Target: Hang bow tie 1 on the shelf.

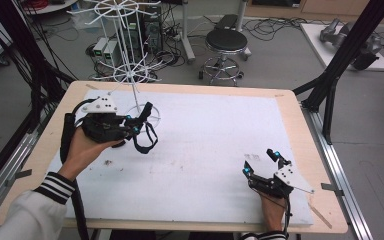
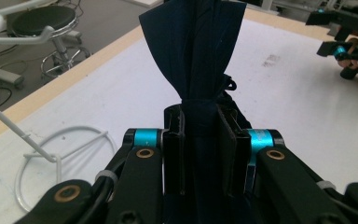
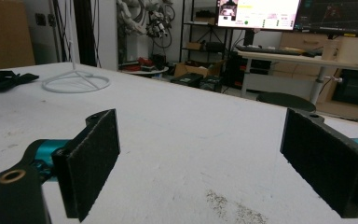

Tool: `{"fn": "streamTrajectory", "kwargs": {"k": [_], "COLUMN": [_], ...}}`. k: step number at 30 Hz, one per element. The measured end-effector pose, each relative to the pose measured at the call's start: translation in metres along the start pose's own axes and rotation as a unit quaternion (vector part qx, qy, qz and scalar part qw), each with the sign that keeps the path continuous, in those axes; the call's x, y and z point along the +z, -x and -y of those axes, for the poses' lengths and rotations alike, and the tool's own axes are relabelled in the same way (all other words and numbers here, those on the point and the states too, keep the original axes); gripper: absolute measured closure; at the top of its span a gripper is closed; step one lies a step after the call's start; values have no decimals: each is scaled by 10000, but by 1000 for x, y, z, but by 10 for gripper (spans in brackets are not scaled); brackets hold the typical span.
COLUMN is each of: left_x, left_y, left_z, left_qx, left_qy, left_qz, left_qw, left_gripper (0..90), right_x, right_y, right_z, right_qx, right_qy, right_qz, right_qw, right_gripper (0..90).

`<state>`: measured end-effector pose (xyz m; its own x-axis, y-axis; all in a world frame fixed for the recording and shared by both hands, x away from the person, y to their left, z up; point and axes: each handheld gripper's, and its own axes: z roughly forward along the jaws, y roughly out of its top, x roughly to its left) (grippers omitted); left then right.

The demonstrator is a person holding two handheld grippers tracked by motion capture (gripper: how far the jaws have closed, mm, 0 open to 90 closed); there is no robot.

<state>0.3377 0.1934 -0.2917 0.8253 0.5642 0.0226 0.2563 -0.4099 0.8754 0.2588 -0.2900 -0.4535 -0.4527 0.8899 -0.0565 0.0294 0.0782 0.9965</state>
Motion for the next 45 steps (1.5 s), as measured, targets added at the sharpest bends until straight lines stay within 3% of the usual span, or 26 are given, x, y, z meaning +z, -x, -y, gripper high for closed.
{"fn": "streamTrajectory", "kwargs": {"k": [8,22,45], "left_x": [-4,-1,4], "left_y": [-7,-20,-44], "left_z": [-10,-30,-52], "left_qx": [-77,-78,-124], "left_qy": [200,293,217], "left_qz": [-132,-371,-845], "left_qw": [9997,9988,9961], "left_gripper": [740,740,740], "right_x": [0,-1,-1], "right_y": [0,0,1], "right_z": [0,0,0], "right_qx": [26,54,122], "right_qy": [-14,-20,34], "right_qz": [3,-11,-23], "right_qw": [10000,10000,9999], "right_gripper": [112,112,112]}}
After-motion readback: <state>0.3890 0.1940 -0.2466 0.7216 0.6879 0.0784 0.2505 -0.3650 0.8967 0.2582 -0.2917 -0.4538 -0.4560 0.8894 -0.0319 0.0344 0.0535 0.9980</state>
